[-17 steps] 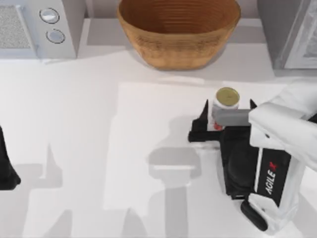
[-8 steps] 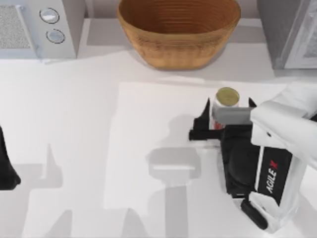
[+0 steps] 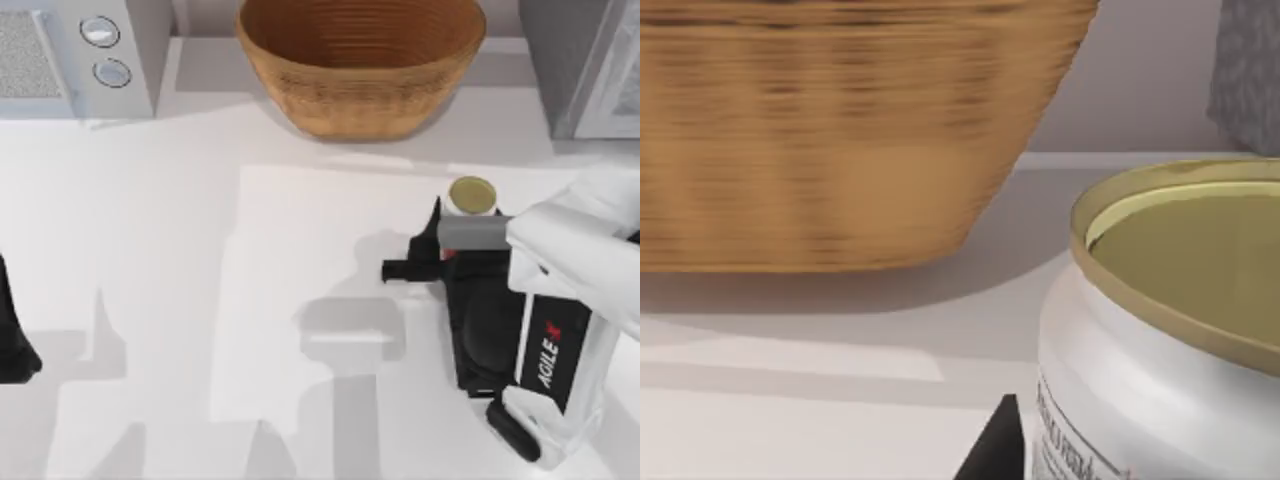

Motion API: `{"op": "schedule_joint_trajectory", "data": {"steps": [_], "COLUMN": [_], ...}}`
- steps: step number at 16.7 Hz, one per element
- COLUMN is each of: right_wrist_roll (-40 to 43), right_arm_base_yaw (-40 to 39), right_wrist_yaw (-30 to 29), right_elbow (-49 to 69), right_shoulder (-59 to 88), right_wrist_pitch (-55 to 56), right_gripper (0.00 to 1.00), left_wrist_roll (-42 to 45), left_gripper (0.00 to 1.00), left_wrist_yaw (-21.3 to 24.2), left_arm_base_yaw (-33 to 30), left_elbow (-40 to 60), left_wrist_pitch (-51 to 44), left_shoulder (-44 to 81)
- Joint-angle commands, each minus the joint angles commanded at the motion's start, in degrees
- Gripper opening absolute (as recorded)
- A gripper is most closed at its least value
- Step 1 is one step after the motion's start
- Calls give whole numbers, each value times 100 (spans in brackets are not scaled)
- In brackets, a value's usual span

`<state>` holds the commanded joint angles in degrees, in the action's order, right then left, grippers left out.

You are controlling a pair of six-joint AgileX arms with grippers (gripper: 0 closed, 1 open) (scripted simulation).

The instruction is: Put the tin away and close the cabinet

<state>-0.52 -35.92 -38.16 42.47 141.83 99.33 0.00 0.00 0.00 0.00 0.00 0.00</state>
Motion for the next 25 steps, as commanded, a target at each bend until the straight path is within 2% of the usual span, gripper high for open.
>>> {"op": "schedule_joint_trajectory", "data": {"steps": [2, 3, 13, 25], "right_wrist_roll": [0, 0, -10, -30], "right_arm_base_yaw": [0, 0, -14, -13], "right_wrist_yaw": [0, 0, 4, 30], "right_elbow": [0, 0, -6, -128], "right_shoulder": [0, 0, -55, -1933], "right_wrist_pitch": [0, 0, -59, -1833], "right_gripper": [2, 0, 0, 0], "left_wrist_roll": [0, 0, 0, 0], "left_gripper": [100, 100, 100, 100], "left_wrist_yaw": [0, 0, 0, 0], "left_arm_base_yaw": [0, 0, 0, 0], "left_elbow": [0, 0, 0, 0], "left_wrist_pitch": [0, 0, 0, 0], "left_shoulder": [0, 0, 0, 0]}}
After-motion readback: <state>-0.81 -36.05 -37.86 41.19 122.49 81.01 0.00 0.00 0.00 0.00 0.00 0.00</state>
